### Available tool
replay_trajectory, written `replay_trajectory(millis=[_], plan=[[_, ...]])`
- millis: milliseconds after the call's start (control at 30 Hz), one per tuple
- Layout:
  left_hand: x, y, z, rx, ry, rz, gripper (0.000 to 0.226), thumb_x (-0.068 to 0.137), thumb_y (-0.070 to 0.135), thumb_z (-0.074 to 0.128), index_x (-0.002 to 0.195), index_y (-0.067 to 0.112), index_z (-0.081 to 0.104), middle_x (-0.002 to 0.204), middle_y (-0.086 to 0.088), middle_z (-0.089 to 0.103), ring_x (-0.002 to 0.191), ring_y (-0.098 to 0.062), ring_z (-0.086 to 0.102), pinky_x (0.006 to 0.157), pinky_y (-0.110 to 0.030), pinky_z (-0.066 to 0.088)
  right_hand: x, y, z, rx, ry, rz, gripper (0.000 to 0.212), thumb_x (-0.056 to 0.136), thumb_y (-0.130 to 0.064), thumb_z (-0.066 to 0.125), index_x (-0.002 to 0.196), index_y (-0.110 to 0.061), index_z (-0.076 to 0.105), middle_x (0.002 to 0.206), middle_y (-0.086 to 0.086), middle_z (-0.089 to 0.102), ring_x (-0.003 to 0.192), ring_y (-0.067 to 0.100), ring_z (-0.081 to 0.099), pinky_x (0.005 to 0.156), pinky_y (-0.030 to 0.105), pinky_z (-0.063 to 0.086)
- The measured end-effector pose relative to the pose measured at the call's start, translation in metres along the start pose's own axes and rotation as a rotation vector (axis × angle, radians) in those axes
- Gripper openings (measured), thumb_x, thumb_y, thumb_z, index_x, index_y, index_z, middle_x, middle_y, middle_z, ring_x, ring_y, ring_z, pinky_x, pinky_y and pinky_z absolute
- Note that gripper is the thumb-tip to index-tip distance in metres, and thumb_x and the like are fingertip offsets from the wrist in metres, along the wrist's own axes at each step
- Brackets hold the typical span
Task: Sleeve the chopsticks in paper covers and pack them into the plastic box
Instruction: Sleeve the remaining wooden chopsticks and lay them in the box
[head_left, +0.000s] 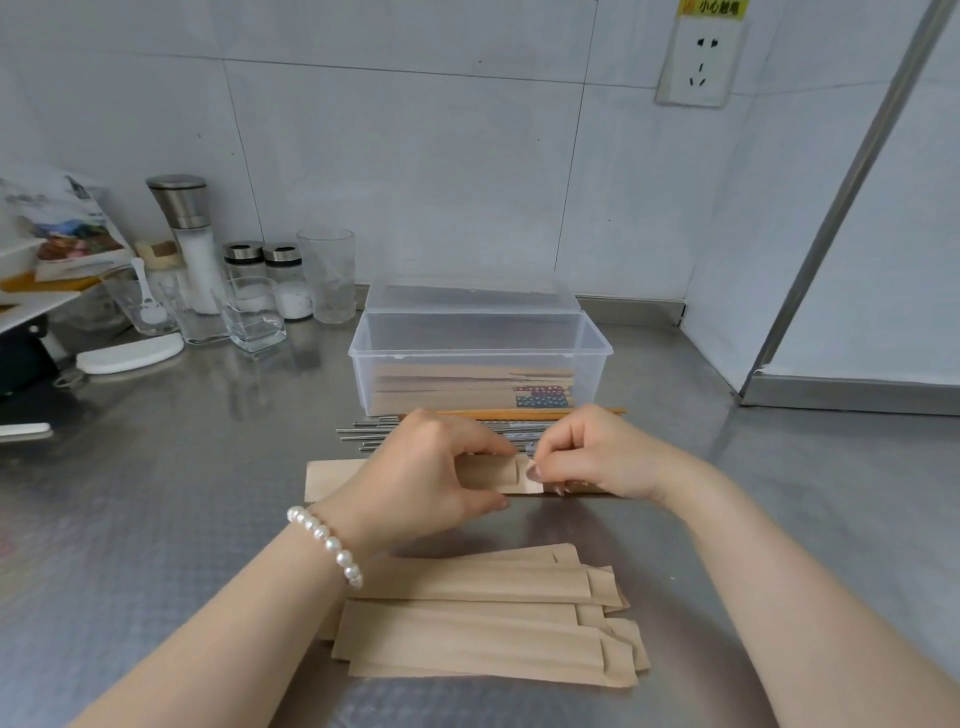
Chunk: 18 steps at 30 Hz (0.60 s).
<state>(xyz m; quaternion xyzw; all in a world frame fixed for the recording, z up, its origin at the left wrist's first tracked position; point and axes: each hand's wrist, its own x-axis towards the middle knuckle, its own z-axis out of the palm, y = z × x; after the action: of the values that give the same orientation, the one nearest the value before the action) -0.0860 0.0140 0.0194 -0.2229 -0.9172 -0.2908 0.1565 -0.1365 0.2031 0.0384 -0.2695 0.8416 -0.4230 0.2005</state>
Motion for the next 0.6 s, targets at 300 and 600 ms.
replay_trajectory(millis=[300,600], plan=[[0.001,-0.001,0.005,-0.057,0.012,0.012,0.038,0.058,0.037,0.073,0.093,0.022,0.072,0.079,0.013,0.067,0.075,-0.002,0.057,0.069,-0.008,0.04,0.003,0.005,0.004,-0.009,0.016,-0.043,0.022,0.077,-0.015,0.072,0.058,-0.021,0.066,0.055,-0.008,0.056,0.056,0.002,0.046,0.06,0.02,0.038],[0.001,-0.01,0.004,-0.077,0.084,-0.043,0.03,0.067,0.024,0.077,0.097,0.02,0.072,0.085,0.007,0.069,0.078,-0.006,0.063,0.078,-0.024,0.049,0.005,0.011,-0.006,-0.001,0.154,-0.059,0.017,0.076,-0.015,0.074,0.062,-0.021,0.068,0.055,-0.012,0.057,0.056,-0.002,0.049,0.058,0.012,0.039]])
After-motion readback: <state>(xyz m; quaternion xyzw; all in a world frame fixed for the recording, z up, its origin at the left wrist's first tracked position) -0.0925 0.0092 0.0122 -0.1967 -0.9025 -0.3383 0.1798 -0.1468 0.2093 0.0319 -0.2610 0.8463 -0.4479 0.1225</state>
